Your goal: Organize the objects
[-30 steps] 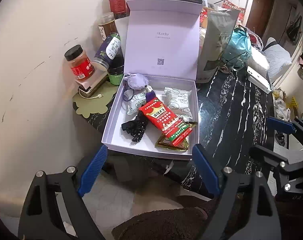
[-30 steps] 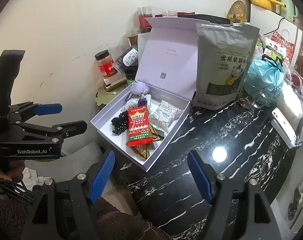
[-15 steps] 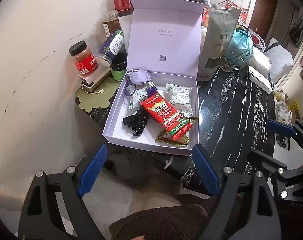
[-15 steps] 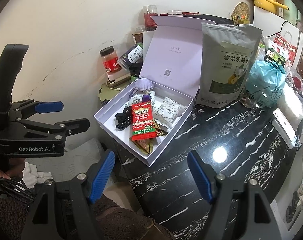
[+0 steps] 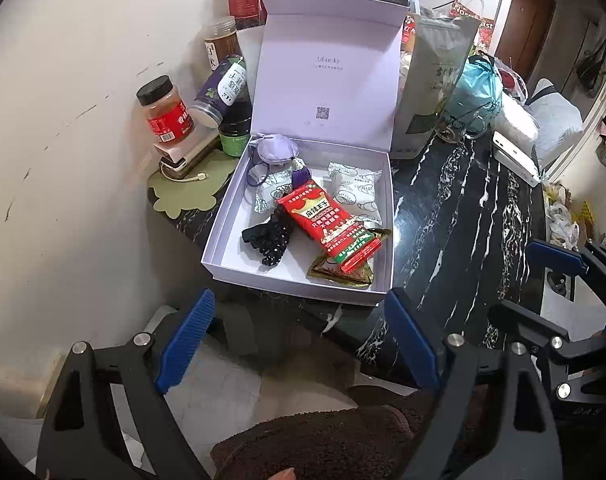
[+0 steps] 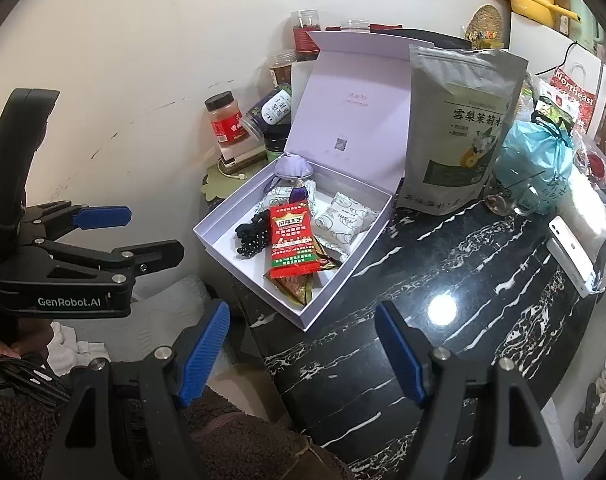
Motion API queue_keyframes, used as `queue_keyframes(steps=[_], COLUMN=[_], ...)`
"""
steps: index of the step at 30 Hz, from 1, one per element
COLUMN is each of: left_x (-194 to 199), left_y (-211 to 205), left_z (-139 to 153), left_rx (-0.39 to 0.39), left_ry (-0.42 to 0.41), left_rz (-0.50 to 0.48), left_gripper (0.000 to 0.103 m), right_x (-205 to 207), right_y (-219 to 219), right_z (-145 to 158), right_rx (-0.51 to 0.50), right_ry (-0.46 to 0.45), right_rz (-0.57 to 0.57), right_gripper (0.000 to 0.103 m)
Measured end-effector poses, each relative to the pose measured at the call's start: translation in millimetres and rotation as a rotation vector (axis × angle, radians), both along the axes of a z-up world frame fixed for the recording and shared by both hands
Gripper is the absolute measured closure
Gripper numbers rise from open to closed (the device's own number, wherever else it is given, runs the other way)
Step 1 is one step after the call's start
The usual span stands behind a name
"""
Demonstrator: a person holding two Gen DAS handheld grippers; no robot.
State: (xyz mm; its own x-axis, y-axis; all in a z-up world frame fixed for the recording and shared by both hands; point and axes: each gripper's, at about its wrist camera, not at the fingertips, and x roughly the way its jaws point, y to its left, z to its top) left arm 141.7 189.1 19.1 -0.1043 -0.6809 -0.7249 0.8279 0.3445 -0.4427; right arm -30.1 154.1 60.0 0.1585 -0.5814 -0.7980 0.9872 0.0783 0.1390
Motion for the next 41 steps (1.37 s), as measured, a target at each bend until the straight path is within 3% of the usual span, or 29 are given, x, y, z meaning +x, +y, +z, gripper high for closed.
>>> queue_keyframes(steps=[41], left_x=[-8.4], left_y=[-6.6], left_z=[-8.1], left_rx=[0.037], left_ry=[-0.009], left_rz=[0.002], left_gripper=[0.017], right_x=[-4.3], right_y=[-6.2], right_z=[-9.3], right_rx=[0.027], right_ry=[-0.025], right_rz=[0.002], right_gripper=[0.027])
